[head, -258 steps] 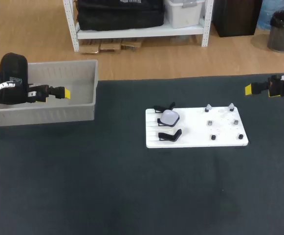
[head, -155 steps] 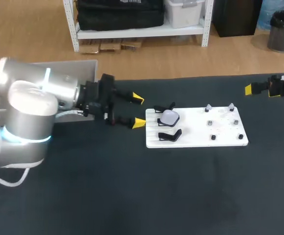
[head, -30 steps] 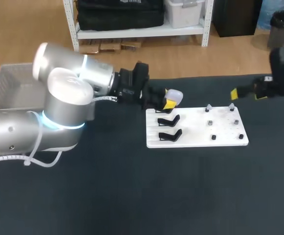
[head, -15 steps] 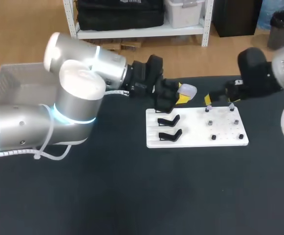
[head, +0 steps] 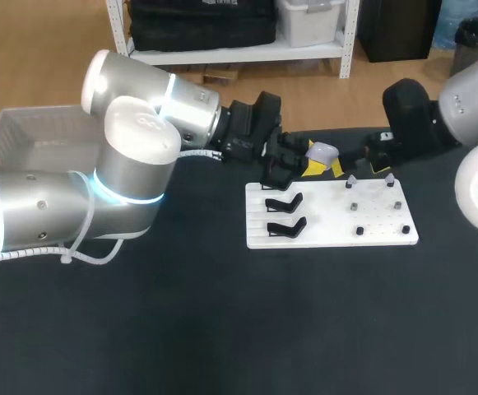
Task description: Pick up each earbud case from the left stands, insert the matching earbuds, close the lid, and place the case in the box.
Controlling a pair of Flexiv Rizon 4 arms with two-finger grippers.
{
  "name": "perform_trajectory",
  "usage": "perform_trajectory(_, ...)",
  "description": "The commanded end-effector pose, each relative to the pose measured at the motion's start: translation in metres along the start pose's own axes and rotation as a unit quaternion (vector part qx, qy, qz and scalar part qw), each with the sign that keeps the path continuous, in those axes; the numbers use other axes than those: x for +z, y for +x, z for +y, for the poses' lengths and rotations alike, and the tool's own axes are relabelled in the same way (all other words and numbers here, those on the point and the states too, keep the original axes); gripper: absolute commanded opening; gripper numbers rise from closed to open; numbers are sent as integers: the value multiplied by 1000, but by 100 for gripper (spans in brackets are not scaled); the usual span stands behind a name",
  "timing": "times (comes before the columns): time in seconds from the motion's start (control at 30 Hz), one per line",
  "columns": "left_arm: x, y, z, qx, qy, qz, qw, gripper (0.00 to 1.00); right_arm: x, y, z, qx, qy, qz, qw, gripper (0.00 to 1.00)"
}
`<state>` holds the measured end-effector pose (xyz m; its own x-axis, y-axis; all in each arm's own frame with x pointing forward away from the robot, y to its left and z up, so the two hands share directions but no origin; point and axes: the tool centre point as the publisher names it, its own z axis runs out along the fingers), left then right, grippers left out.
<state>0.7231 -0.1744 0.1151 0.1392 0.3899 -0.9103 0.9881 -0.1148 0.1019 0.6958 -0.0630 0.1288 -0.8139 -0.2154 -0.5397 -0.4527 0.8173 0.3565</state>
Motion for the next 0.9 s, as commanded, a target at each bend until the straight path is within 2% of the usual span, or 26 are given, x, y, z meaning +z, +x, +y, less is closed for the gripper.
perform_trajectory(0.03, 2, 1, -3, -1, -3, 0, 1000, 0, 4, -4, -2, 0, -9, 3, 1000, 100)
perform_trajectory(0.8, -5, 6, -19, -12, 5, -12, 1000, 0, 1, -10, -7, 1, 4, -3, 1000, 100)
perform_trajectory(0.9, -8, 6, -18, -19, -2, -25, 999, 0, -4, -9, -14, 1, 27, -3, 1000, 100)
